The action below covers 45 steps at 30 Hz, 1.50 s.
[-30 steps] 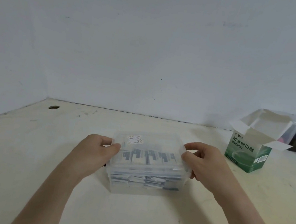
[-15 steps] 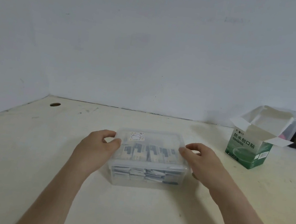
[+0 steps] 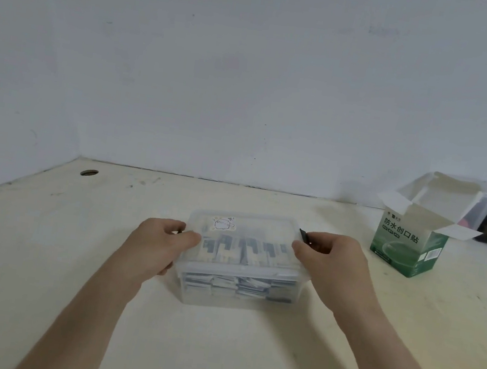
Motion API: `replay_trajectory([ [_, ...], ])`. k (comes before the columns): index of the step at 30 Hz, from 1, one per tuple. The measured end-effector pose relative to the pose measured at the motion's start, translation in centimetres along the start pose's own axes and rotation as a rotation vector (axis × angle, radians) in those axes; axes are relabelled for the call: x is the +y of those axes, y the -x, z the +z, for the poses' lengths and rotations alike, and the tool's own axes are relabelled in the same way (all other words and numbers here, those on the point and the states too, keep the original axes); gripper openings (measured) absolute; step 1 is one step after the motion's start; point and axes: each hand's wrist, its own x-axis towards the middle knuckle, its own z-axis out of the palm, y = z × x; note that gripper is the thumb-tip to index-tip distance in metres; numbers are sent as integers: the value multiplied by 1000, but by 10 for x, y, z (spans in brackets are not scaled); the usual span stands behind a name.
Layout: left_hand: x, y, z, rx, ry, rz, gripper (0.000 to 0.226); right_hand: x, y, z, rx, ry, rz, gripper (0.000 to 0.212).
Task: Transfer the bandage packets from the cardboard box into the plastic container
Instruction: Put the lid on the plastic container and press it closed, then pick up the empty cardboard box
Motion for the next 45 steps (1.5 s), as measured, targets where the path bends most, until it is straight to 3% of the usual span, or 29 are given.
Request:
replay_trajectory([
  [2,2,2,2,37,21,59,10,0,1,2,24,87,-39,25],
  [7,3,5,12,98,-41,161,26,-11,8,0,26,432,-161,33],
  [10,0,2,14,157,-259,219,18,-18,8,2,18,649,-235,36],
  [14,-2,-2,17,261,-538,292,20,-28,13,7,-18,906,-338,19],
  [21,-3,-2,21,397,-771,340,24,-25,15,4,-55,933,-384,21],
  [23,-1,4,26,512,-744,531,27,-21,13,3,-55,870,-380,25],
  [25,3,10,33,430,-655,736,27,-15,8,0,-117,734,-309,32],
  [27,6,17,44,234,-685,763,44,-9,3,-6,-158,591,-248,35],
  [30,7,14,47,177,-727,725,55,-2,-11,-26,-52,645,-220,46],
  [34,19,9,61,198,-728,782,20,3,-44,-64,55,824,-62,73],
  [36,25,11,79,211,-721,871,17,10,-59,-76,50,878,43,76],
  [41,42,22,133,86,-476,963,27,25,-58,-91,124,960,-4,24],
  [45,67,32,168,-62,-247,610,35,28,-28,-95,194,1012,-221,15],
])
